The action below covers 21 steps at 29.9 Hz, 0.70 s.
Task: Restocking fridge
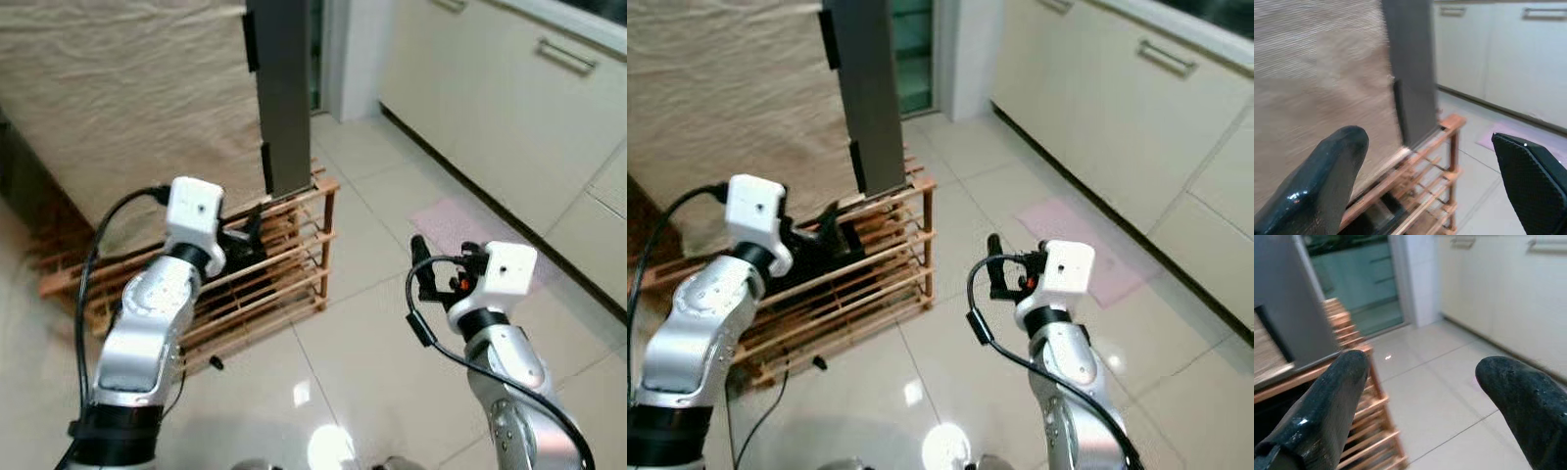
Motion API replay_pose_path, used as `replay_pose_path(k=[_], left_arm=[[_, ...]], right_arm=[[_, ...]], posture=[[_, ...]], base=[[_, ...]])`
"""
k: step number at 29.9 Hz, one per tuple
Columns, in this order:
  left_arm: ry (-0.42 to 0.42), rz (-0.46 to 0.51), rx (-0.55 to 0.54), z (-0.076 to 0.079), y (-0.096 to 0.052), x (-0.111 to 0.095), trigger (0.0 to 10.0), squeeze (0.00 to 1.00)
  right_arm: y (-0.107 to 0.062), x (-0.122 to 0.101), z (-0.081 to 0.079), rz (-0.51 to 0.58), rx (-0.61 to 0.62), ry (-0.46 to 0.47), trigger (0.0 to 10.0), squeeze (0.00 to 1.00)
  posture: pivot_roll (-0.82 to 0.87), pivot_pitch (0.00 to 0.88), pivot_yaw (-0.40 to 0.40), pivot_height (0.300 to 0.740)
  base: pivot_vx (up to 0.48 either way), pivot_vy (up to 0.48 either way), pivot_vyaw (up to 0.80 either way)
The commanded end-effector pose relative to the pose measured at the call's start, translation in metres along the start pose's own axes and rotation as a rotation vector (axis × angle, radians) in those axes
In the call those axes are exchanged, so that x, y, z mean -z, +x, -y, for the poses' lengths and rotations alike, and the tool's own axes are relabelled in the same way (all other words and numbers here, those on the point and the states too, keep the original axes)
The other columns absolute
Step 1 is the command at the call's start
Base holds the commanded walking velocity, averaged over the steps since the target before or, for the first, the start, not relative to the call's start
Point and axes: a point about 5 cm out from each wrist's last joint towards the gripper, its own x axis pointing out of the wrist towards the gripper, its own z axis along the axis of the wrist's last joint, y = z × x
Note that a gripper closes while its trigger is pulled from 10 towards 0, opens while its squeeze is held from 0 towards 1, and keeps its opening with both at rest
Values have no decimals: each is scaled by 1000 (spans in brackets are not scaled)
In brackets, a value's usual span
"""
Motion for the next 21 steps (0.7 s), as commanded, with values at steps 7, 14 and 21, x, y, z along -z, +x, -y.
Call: replay_pose_path(k=[7, 14, 21], left_arm=[[-5, -26, -20, -4, -19, 6, 10000, 0], [-55, 44, -33, 0, -17, -7, 10000, 0], [-81, 102, -14, 6, -20, -17, 10000, 0]], right_arm=[[3, -17, -13, 64, -99, -5, 10000, 0], [6, -17, -15, 63, -135, -15, 10000, 0], [4, -14, -16, 52, -158, -19, 10000, 0]], posture=[[59, 37, 49, 740], [67, 36, 34, 740], [68, 32, 30, 740]], base=[[0, 405, 0], [0, 219, 0], [0, 0, 0]])
